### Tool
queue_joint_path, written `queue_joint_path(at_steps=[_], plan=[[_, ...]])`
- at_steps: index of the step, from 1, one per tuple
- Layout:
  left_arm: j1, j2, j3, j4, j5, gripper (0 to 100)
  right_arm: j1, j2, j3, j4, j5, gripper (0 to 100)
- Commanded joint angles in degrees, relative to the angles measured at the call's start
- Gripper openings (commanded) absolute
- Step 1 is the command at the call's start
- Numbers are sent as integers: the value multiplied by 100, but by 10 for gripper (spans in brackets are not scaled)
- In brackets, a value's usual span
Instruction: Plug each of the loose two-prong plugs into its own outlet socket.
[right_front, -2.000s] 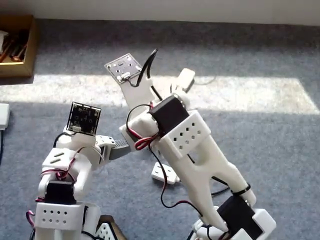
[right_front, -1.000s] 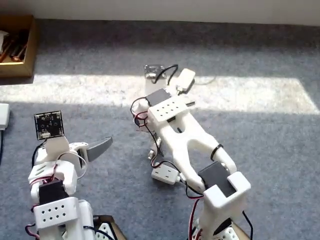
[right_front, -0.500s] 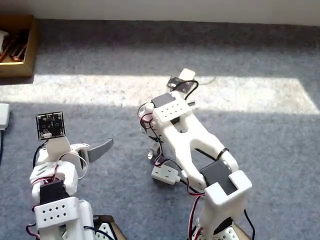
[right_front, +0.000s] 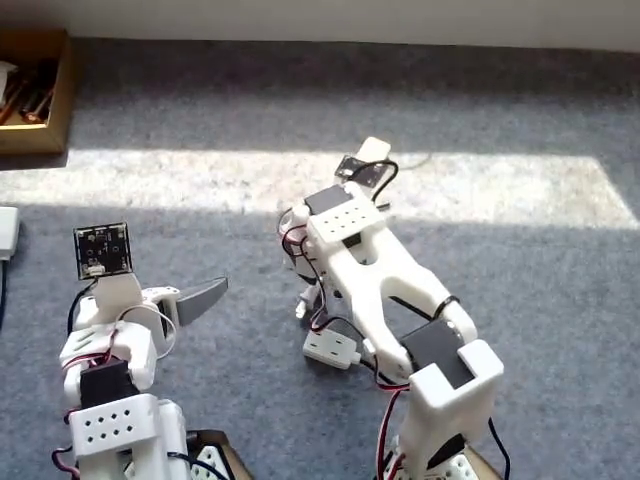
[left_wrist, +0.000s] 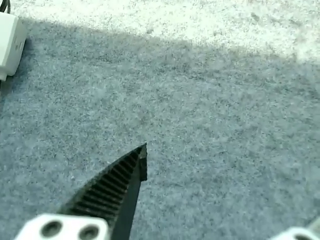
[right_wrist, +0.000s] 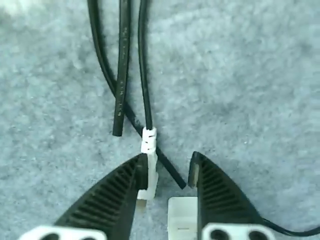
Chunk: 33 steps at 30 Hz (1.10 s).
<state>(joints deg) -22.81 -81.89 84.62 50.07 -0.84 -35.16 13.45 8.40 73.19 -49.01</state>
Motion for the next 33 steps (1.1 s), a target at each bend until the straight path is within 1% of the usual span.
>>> queue_joint_path(at_steps=[1,4,12,22,24,28,33], plan=[[92,-40,-13,-105,18,528,75,-75,-22,4,114,152],[92,-40,-13,-105,18,528,84,-75,13,-215,457,152],[101,-40,-13,-105,18,528,101,-57,22,-646,492,152],[101,-40,-13,-79,18,528,189,629,-31,-611,492,151],[101,-40,-13,-88,18,528,198,620,-31,-602,466,122],[101,-40,-13,-88,18,528,189,646,-31,-646,457,4],[101,-40,-13,-79,18,528,189,655,-31,-646,448,6]])
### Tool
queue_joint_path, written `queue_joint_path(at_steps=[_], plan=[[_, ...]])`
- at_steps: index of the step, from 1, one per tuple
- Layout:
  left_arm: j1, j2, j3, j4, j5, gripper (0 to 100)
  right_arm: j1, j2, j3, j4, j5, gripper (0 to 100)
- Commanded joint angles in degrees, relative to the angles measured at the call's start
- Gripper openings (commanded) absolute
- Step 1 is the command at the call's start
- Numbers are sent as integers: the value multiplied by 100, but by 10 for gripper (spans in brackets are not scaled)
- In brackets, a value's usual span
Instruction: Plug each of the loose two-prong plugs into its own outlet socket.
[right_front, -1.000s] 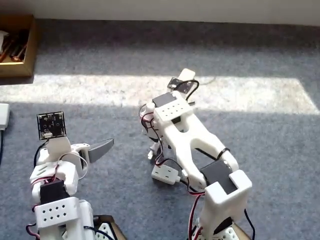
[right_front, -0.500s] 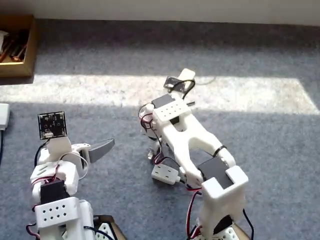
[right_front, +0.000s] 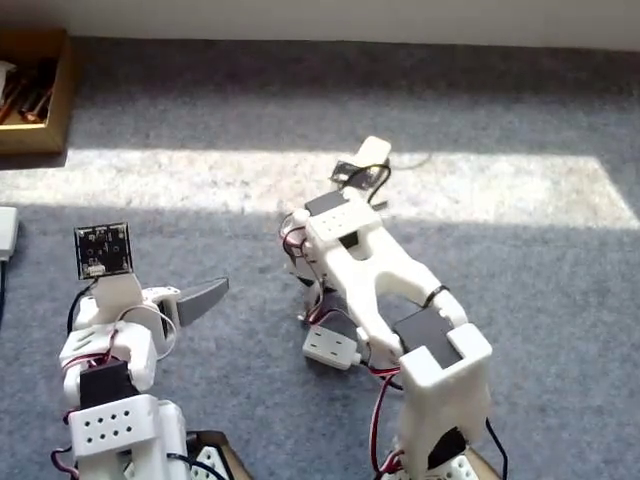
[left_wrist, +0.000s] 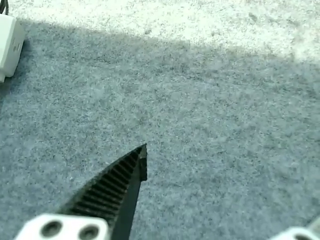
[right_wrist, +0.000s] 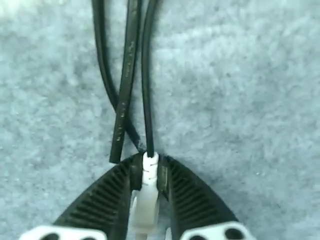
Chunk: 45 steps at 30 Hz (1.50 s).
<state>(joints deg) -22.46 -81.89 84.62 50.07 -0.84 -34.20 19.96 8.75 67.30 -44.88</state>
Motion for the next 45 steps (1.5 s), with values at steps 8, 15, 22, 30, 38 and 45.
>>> queue_joint_path(at_steps=[8,15,22,30,38,45], plan=[[66,-40,-22,-105,35,528,75,-48,-57,-4,1916,6],[66,-48,-409,-273,35,528,-215,-1305,-1253,1015,3499,5],[752,-48,-1499,-229,18,528,-1015,-2985,-2862,2343,4176,5],[3055,-48,-2457,1213,44,528,-523,-3591,-2941,2264,4273,5],[3116,-40,-3644,1855,53,528,-462,-4057,-1437,1218,4246,5],[3090,22,-3556,1688,53,528,-910,-4673,-356,725,4088,5]])
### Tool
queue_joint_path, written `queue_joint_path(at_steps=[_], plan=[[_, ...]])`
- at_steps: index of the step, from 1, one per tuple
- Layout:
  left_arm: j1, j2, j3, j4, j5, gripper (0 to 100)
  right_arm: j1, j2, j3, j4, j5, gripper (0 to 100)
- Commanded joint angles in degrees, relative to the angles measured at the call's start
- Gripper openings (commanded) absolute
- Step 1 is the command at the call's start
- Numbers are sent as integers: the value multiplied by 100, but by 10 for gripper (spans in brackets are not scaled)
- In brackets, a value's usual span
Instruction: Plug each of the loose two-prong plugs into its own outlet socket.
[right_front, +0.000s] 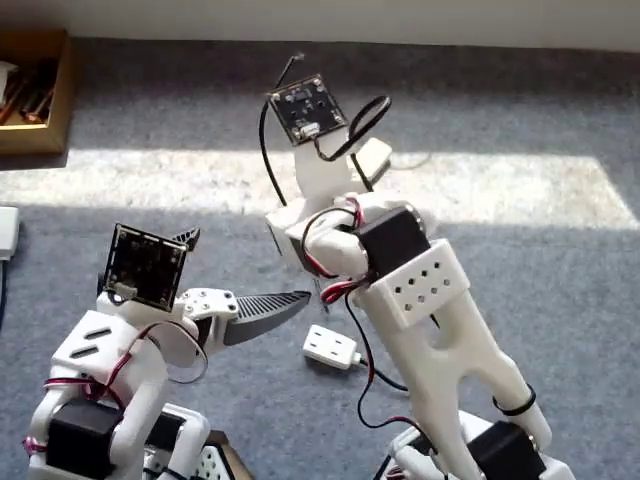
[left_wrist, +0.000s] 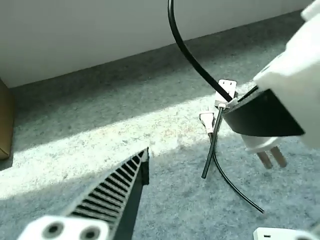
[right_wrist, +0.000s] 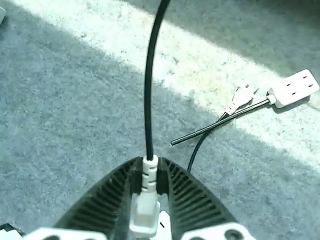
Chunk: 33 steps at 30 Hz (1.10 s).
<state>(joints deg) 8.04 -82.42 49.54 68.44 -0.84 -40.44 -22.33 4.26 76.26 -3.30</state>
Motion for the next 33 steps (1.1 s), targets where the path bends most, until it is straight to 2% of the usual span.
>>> queue_joint_path(at_steps=[1,6,11,18,25,30,33], plan=[[31,75,110,-352,53,528,-391,-549,127,-154,-70,5],[-189,75,1253,-1398,18,528,-549,-1007,92,154,-53,5],[-602,75,1851,-2092,9,528,-558,-875,-444,1209,-35,5],[-884,75,1868,-2136,9,528,-541,-620,-1305,2457,264,5],[-875,40,1877,-2092,9,528,-488,-611,-1007,2431,290,5],[-866,4,1974,-1521,0,528,-4,-558,-945,2097,299,5],[-866,4,1956,-1486,0,528,84,-295,-875,2088,299,5]])
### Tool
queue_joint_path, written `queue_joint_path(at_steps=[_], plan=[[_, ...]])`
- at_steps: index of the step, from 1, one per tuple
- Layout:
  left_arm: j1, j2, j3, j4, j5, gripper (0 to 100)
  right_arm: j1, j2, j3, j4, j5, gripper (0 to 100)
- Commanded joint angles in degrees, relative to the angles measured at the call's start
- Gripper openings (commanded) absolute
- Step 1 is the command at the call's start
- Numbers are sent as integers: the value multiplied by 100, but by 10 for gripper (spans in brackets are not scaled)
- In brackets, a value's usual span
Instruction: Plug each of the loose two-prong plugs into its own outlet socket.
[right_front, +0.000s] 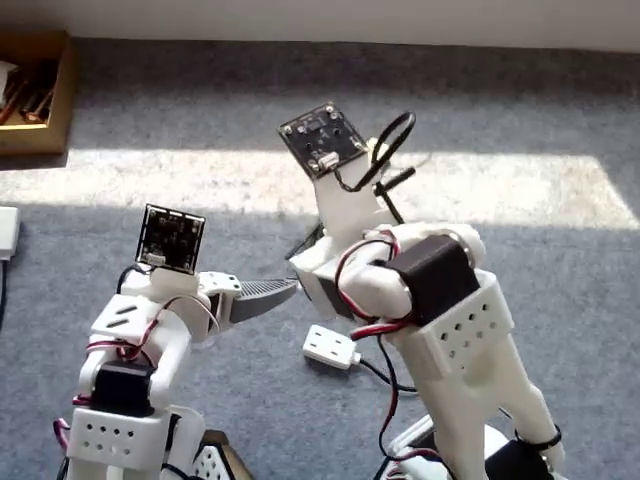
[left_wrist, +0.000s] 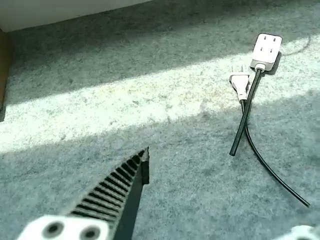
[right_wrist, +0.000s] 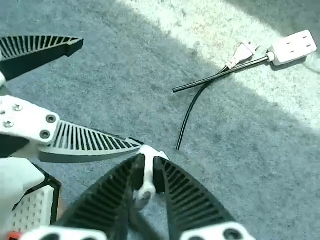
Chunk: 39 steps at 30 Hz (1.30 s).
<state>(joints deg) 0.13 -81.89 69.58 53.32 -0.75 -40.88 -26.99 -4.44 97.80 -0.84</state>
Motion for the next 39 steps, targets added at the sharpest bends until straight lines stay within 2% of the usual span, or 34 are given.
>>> queue_joint_path(at_steps=[1,8,13,16,18,21,25,33,39], plan=[[-75,-48,-48,26,-9,528,136,286,4,-66,53,5],[-207,-48,374,18,-9,528,822,892,57,-435,369,5],[-1059,-48,840,-149,26,528,1209,1218,110,-444,255,5],[-1525,-48,1288,-510,35,528,1182,1191,655,-444,-176,5],[-1719,-48,1543,-844,35,528,1015,1015,1279,-848,-369,5],[-1780,-48,1815,-1204,35,528,963,453,2246,-1578,-519,5],[-1763,-48,1859,-1266,18,528,1147,-418,2826,-1754,-484,5],[-1763,-48,1859,-1275,26,528,1156,-1095,3776,-1974,255,5],[-1754,-40,1886,-1275,26,528,857,-1578,5464,-3046,290,5]])
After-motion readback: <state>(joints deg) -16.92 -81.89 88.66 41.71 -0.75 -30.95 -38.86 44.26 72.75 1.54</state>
